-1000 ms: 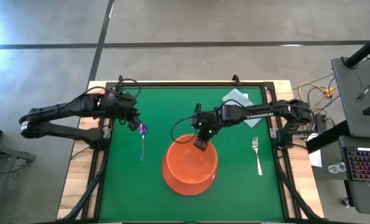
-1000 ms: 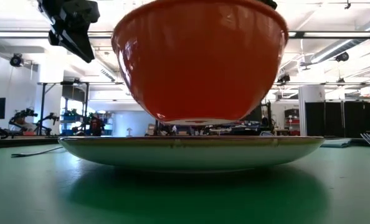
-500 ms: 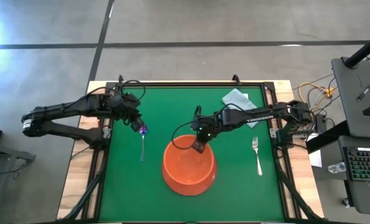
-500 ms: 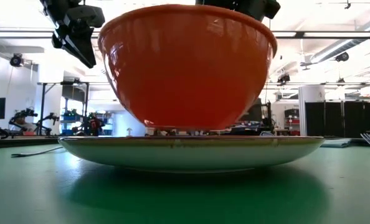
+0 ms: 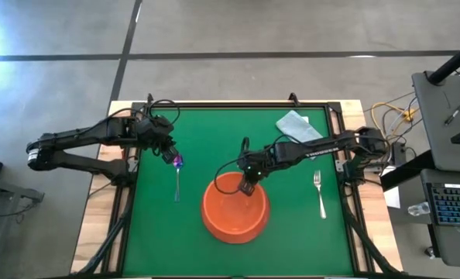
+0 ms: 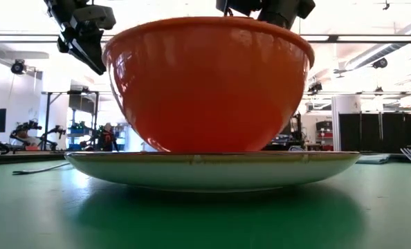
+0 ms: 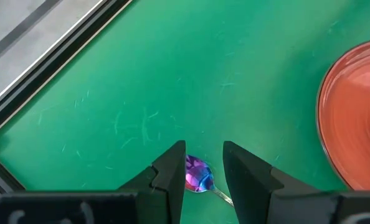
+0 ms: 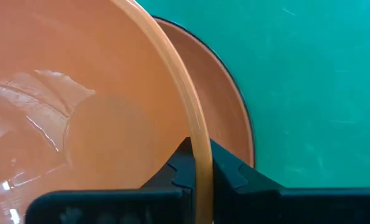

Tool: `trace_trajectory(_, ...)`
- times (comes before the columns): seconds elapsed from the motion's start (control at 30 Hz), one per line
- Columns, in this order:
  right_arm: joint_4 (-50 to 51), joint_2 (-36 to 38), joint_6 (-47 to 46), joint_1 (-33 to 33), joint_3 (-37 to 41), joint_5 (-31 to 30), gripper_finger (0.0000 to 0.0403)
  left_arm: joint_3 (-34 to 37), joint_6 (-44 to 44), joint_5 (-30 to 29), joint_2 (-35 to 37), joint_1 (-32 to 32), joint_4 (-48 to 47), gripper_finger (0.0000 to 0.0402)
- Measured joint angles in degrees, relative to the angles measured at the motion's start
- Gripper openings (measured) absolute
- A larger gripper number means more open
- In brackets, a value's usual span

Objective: Set table place
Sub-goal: Put the orange bowl on the orange plate

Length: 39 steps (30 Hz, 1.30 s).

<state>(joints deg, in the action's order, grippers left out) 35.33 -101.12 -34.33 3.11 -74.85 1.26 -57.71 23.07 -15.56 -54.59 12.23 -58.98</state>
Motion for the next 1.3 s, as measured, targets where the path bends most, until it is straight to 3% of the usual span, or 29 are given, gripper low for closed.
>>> trace_trajectory(0.3, 0.3, -1.2, -1.5, 2.1, 0.0, 1.0, 0.0017, 0.0, 0.0, -0.1, 0.3, 0.0, 0.0, 0.0093)
trace_trajectory(0.67, -0.3, -1.1, -2.8, 1.9, -0.7, -2.3, 0.0086, 0.0, 0.1, -0.2, 0.7, 0.0, 0.0, 0.0093)
trace_trajectory(1.3, -1.8, 0.5, 0.0, 0.6, -3.0, -1.5, 0.0113, 0.0, 0.4, -0.1, 0.7, 0.0, 0.0, 0.0093)
